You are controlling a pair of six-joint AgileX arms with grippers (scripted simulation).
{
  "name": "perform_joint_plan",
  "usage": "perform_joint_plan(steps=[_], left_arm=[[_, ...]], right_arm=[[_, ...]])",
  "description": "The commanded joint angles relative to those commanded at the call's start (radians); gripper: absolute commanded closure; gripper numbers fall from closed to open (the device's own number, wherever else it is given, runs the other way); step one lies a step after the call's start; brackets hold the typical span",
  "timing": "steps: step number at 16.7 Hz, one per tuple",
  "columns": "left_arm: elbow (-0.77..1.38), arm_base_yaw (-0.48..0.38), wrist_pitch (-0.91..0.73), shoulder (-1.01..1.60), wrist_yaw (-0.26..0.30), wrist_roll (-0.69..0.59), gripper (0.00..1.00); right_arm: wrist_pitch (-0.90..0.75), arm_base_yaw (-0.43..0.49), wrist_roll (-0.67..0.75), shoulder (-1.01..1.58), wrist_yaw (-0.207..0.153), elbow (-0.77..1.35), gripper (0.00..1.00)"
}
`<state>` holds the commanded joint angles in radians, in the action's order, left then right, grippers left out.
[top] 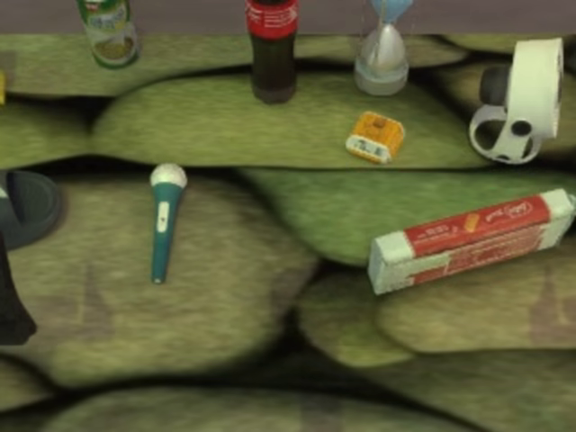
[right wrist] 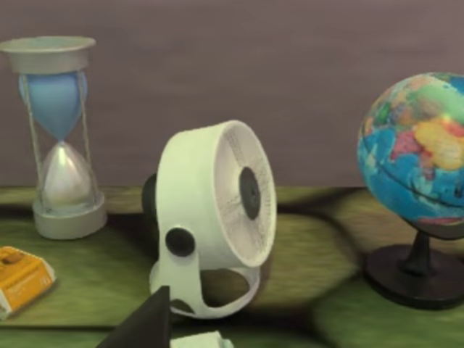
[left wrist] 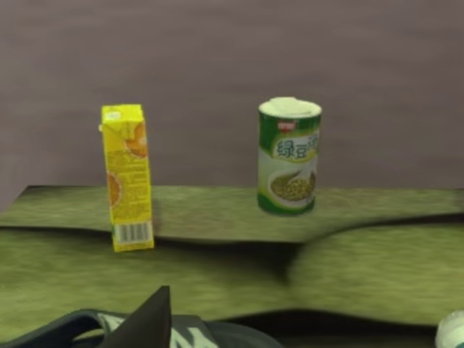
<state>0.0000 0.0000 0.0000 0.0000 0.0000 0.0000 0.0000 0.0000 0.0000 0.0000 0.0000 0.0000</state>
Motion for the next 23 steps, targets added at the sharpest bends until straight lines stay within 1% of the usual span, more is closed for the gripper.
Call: perform_joint_plan(steps=[4,8,12,19,23], left_arm=[[0.03,-0.009,-0.02,0.031,0.0,-0.007,0.0],[0.199,-0.051,-0.131,0.22,-0.002,-0.046,0.0],[0.453,-0.113,-0.31,0.565,-0.01,-0.104,0.0],[0.926,-0.238,-0.673,1.314,-0.023,-0.215,0.0],[1.161,-0.298,-0.839,1.631,-0.027,-0.271,0.0]], right_arm=[[0.0,0.0,0.0,0.0,0.0,0.0,0.0],[0.0,0.0,0.0,0.0,0.0,0.0,0.0],[0.0,0.0,0.0,0.0,0.0,0.0,0.0],[0.0,0.0,0.0,0.0,0.0,0.0,0.0],[0.0,0.0,0.0,0.0,0.0,0.0,0.0]])
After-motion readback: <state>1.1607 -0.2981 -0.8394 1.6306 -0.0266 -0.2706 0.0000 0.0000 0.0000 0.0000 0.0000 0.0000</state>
